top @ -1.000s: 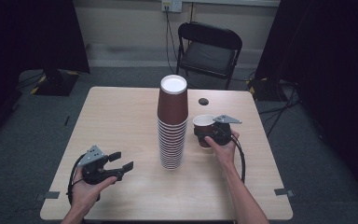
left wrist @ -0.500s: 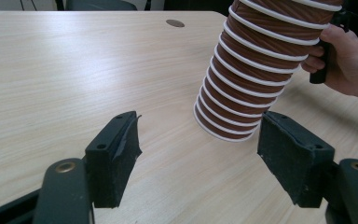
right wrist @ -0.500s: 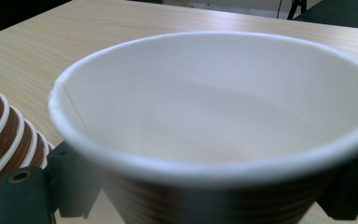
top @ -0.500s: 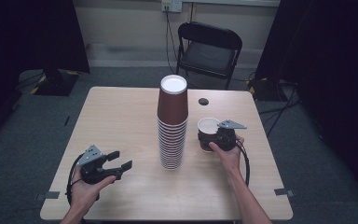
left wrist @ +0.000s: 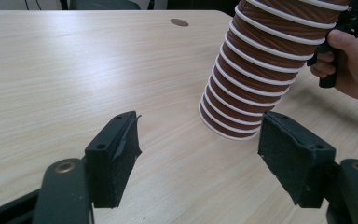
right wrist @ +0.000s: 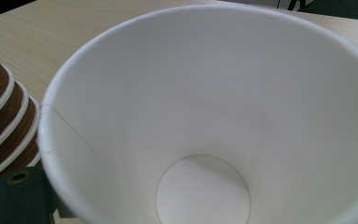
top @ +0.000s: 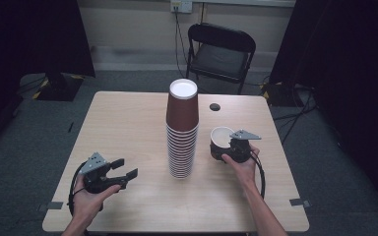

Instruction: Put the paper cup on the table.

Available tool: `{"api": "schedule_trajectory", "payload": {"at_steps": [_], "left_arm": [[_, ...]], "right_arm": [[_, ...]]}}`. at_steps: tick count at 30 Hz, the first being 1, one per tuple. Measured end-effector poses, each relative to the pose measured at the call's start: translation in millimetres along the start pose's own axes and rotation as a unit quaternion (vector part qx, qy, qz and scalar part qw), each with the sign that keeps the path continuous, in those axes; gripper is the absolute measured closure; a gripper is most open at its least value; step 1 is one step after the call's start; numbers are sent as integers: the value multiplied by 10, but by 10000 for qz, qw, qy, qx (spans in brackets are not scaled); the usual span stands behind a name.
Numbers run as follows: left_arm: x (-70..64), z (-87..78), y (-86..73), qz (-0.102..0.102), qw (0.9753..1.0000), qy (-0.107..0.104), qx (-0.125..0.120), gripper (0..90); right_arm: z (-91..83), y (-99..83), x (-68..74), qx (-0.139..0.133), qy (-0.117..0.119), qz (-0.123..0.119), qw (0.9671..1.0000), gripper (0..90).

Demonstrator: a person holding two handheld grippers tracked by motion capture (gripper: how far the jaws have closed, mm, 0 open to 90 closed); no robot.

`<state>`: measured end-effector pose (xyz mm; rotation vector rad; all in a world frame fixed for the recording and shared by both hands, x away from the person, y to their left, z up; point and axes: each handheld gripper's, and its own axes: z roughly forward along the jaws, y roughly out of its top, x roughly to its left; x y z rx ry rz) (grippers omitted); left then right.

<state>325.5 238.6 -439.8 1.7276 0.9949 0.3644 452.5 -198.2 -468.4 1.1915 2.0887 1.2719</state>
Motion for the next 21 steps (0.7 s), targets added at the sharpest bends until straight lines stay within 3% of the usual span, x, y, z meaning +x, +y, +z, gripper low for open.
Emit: {"api": "schedule_trajectory", "payload": {"at_steps": [4, 15, 21], "left_arm": [[2, -5, 2, -1, 10000, 23, -10, 288], [20, -20, 2, 8, 10000, 49, -26, 287], [22, -13, -1, 36, 10000, 66, 29, 287]], "right_arm": [[-4, -9, -6, 22, 43, 9, 10000, 113], [20, -125, -31, 480, 193, 100, 9986, 129], [-124, -165, -69, 552, 181, 82, 9983, 130]]}}
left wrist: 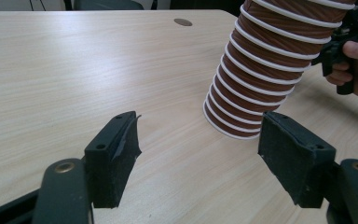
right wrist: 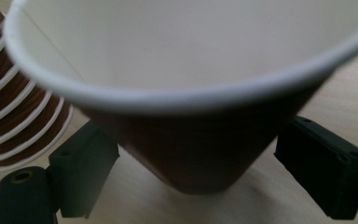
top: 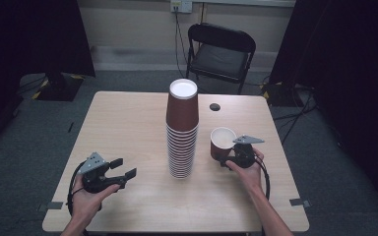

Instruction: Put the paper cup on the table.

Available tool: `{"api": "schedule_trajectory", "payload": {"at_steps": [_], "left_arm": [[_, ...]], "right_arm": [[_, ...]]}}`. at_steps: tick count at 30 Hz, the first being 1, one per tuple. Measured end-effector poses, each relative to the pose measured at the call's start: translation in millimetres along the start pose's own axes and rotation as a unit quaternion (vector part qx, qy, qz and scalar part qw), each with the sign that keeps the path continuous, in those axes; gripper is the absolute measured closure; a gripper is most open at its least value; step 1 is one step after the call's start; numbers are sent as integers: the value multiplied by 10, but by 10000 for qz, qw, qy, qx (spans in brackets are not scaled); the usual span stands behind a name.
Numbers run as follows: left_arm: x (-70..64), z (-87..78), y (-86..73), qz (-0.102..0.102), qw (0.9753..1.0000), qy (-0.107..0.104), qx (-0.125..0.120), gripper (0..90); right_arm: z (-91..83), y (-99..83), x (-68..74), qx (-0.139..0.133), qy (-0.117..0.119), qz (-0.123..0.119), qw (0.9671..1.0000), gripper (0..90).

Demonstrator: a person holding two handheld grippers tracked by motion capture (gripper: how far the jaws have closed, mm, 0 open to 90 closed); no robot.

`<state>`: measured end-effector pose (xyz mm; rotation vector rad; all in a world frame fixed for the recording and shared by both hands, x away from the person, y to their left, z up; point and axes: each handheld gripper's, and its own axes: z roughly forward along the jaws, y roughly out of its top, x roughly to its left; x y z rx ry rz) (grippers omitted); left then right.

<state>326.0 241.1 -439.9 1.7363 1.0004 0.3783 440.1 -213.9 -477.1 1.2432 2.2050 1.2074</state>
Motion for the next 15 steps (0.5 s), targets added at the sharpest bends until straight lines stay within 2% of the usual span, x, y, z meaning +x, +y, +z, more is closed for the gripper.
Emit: {"api": "schedule_trajectory", "payload": {"at_steps": [3, 6, 15], "left_arm": [[-7, 7, 1, 13, 10000, 14, 9, 287], [-17, 10, 4, 44, 10000, 6, 29, 287], [-14, 3, -3, -2, 9999, 113, 96, 293]], "right_arm": [[-62, -50, -3, 31, -1, -51, 10000, 130], [-140, -90, -12, 89, -98, -38, 9999, 131], [-441, -137, 9, -130, -83, 77, 9999, 133]]}}
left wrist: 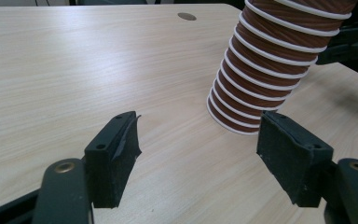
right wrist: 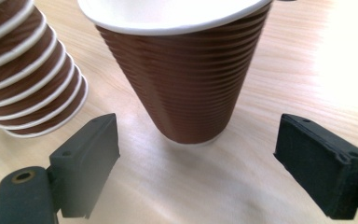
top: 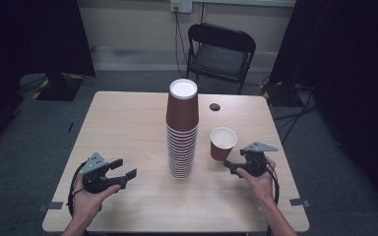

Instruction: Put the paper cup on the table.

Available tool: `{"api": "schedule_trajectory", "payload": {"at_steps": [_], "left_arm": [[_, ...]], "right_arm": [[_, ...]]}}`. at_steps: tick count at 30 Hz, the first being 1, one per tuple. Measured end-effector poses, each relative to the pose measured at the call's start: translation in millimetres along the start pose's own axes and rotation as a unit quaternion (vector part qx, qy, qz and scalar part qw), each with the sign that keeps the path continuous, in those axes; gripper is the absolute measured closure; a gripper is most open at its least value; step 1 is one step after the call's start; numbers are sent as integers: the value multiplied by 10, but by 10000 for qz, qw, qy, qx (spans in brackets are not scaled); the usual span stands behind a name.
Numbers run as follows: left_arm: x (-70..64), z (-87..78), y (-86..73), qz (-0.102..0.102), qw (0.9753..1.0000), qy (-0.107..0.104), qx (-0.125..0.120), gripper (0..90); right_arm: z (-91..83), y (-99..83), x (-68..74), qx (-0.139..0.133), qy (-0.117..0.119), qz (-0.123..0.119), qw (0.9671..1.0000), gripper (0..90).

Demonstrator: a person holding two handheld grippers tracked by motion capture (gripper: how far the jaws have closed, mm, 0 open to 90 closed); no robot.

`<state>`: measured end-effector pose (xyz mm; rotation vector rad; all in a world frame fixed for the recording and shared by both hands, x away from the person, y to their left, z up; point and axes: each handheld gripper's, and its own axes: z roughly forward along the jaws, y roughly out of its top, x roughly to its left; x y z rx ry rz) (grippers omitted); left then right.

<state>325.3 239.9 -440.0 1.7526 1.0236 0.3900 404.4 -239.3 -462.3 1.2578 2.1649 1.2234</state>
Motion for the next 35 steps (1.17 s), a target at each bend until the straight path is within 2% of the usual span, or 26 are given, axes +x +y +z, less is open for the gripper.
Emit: {"api": "schedule_trajectory", "payload": {"at_steps": [3, 4, 9, 16, 18, 22, 25, 31, 35], "left_arm": [[3, 0, 1, -53, 9999, 158, -11, 287], [8, 1, 2, -67, 9998, 172, -11, 287], [21, 11, 7, -82, 9999, 131, 2, 288], [26, -56, -27, -5, 9997, 223, 112, 288], [41, -89, -49, -13, 9993, 322, 192, 290], [57, -151, -113, -45, 9990, 349, 286, 291], [52, -202, -151, 3, 9986, 390, 361, 291], [32, -281, -193, 129, 9979, 434, 469, 292], [23, -297, -258, 126, 9978, 432, 480, 292]], "right_arm": [[-108, -5, 21, -30, -9, 42, 10000, 142], [-141, -7, 32, 39, -60, 50, 10000, 145], [-345, -71, 86, -109, -5, 20, 9999, 146], [-621, -127, 161, -242, 67, -34, 9997, 147], [-695, -149, 184, -273, 44, -19, 9996, 147], [-831, -196, 214, -331, -42, 8, 9994, 144], [-915, -279, 240, -245, -181, -1, 9995, 143], [-1051, -483, 248, -186, -220, 239, 9993, 144], [-1104, -565, 208, -224, -275, 357, 9987, 144]]}}
